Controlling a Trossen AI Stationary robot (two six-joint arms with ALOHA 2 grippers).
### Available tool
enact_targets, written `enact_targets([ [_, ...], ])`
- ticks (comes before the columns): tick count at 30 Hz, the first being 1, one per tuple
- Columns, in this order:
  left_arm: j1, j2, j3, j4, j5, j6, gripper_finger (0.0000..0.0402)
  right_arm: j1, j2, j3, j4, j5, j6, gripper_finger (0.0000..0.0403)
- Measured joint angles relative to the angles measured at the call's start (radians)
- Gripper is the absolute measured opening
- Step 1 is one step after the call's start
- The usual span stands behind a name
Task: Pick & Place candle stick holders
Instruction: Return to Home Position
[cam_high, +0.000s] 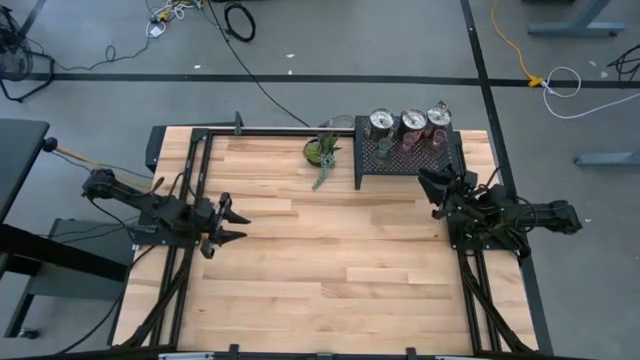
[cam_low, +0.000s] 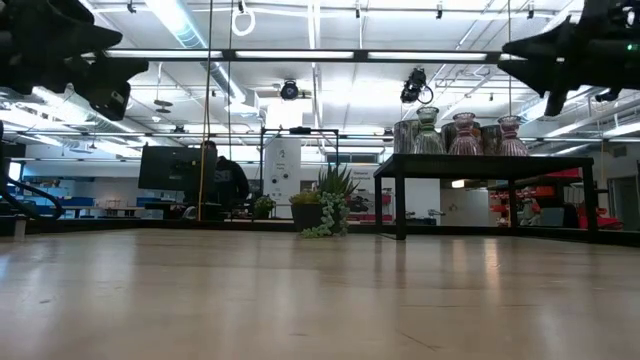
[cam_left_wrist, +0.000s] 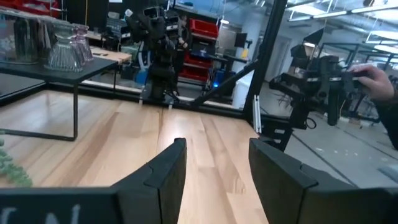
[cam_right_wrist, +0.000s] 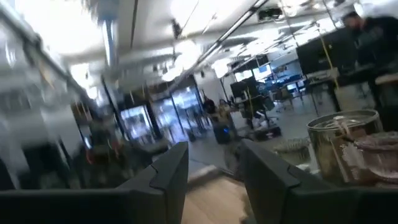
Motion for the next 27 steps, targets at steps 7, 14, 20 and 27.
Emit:
enact_targets([
  [7, 0.069, 0.001, 0.000, -0.003, 0.000, 0.000, 0.0177, 0.000, 0.001, 0.000, -0.218, -0.259, -0.134, 0.0146],
  [14, 0.156, 0.001, 0.000, -0.003, 0.000, 0.000, 0.0177, 0.000, 0.017, 0.000, -0.376, -0.457, -0.160, 0.0146],
  [20, 0.185, 0.001, 0.000, -0.004, -0.010, -0.001, 0.0177, 0.000, 0.032, 0.000, -0.374, -0.453, -0.167, 0.0146],
  [27, 0.222, -0.049, 0.000, -0.011, -0.010, -0.001, 0.0177, 0.000, 0.032, 0.000, -0.374, -0.453, -0.131, 0.0146],
])
